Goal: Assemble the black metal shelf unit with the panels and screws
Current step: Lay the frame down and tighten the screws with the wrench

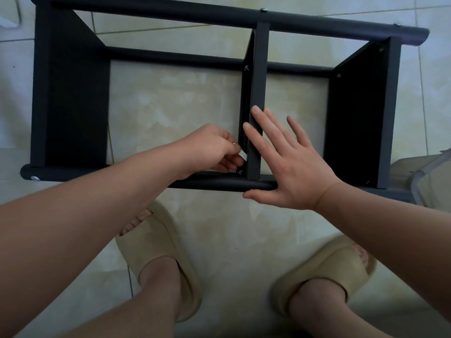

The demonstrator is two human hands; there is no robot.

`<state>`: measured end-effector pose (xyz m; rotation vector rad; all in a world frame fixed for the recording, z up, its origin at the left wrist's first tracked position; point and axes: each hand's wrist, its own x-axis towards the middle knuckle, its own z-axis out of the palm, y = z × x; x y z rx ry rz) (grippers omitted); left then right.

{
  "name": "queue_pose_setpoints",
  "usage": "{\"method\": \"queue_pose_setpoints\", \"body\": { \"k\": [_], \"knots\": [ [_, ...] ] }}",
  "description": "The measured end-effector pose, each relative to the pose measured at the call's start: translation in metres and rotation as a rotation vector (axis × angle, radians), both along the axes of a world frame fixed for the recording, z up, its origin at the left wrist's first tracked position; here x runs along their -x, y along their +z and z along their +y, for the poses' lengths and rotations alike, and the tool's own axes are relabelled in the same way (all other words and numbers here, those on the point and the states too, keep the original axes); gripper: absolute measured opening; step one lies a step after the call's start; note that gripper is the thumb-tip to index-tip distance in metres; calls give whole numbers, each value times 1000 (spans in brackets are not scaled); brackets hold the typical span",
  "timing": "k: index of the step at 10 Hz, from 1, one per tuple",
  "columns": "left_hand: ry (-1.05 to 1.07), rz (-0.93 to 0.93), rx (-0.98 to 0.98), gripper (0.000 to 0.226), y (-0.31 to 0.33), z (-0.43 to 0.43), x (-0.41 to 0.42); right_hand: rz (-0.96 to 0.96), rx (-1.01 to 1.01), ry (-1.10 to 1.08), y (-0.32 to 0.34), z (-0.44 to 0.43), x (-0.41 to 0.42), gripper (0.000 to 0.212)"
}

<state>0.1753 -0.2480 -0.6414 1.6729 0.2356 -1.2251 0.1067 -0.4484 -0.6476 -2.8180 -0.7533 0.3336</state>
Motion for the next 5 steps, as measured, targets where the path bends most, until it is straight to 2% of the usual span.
{"method": "queue_pose_setpoints", "body": {
  "k": [2, 5],
  "knots": [
    [-129, -127, -25, 23, 2, 3, 3, -7, 3, 0, 0, 0, 0, 108],
    [-261, -207, -25, 24, 4, 6, 2, -6, 4, 0, 0, 0, 0, 109]
  ]
}}
